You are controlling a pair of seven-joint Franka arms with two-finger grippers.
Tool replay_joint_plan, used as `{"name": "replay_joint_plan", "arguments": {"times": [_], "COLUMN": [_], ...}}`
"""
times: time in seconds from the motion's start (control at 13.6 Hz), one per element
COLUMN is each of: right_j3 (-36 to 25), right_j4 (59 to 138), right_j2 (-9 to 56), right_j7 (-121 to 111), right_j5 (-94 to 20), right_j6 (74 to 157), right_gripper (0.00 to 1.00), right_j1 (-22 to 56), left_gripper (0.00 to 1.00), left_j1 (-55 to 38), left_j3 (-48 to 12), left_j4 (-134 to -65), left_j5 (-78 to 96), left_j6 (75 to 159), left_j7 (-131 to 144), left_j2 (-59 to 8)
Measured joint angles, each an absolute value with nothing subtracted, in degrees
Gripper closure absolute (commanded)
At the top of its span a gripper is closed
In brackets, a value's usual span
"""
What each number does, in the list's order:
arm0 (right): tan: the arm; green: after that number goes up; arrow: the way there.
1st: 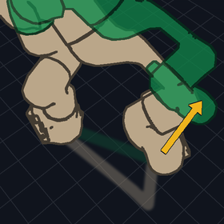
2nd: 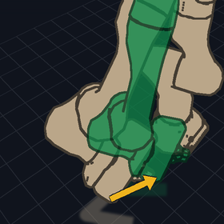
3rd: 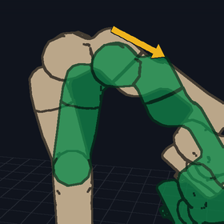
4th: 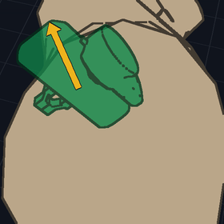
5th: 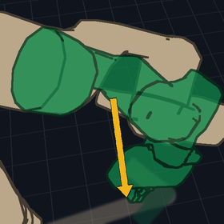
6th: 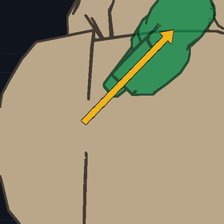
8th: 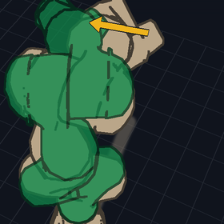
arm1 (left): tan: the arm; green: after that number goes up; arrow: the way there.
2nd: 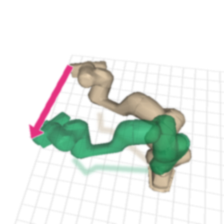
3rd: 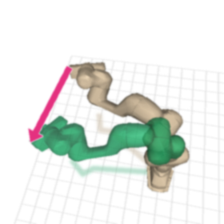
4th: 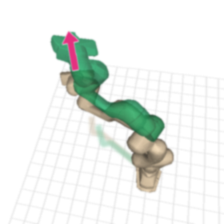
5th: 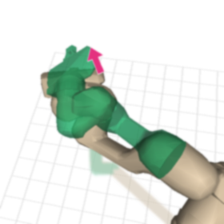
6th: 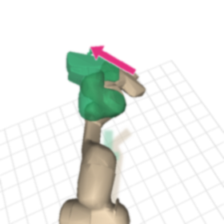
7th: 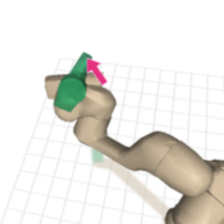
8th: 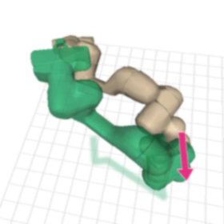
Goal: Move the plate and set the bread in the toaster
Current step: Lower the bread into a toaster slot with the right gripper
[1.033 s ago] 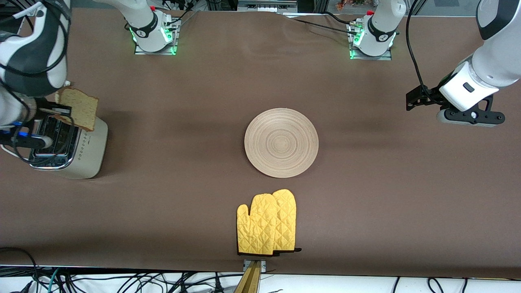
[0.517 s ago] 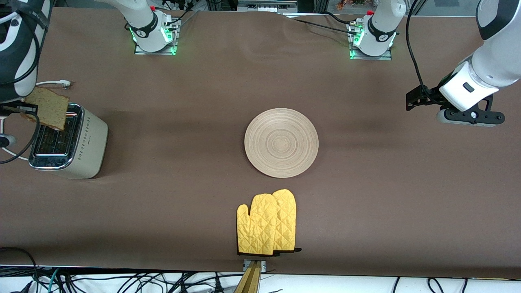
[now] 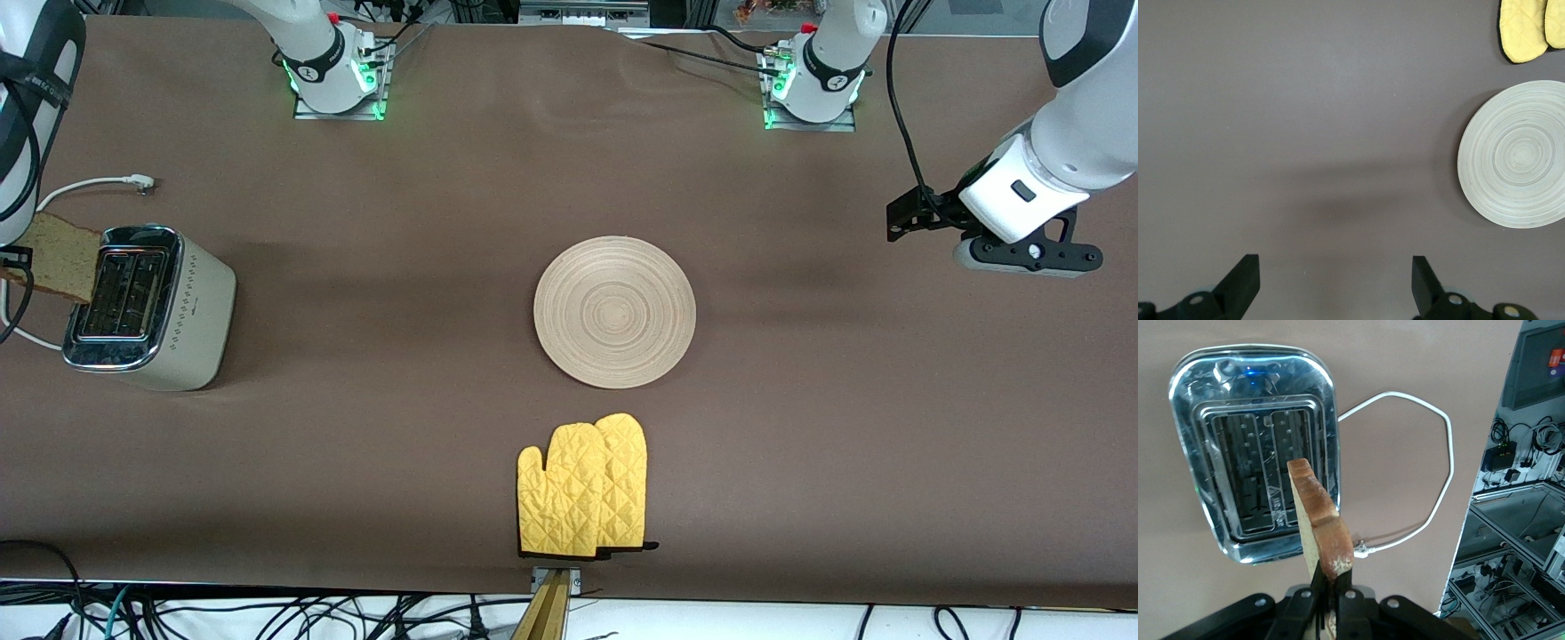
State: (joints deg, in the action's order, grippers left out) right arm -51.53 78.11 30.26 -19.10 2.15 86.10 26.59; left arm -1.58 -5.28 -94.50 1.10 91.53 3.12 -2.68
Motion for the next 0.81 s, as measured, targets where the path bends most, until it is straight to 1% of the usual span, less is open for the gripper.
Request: {"name": "replay_joint_plan", "arguments": {"times": [0.81], "right_j3": [-51.21], "right_j4": [78.13], "right_j2": [33.45], "right_j7": [-19.1], "right_j5": [-0.39], "right_j6": [89.92], "right_gripper": [1.0], "right_j1": [25.64], "left_gripper": [0.0], "left_j1": [-1.58], "left_j3": [-5.28], "left_j4": [-94.5], "left_j5": [1.1], "left_j6": [90.53], "left_j7": [3.12], "left_j2": [-2.68]}}
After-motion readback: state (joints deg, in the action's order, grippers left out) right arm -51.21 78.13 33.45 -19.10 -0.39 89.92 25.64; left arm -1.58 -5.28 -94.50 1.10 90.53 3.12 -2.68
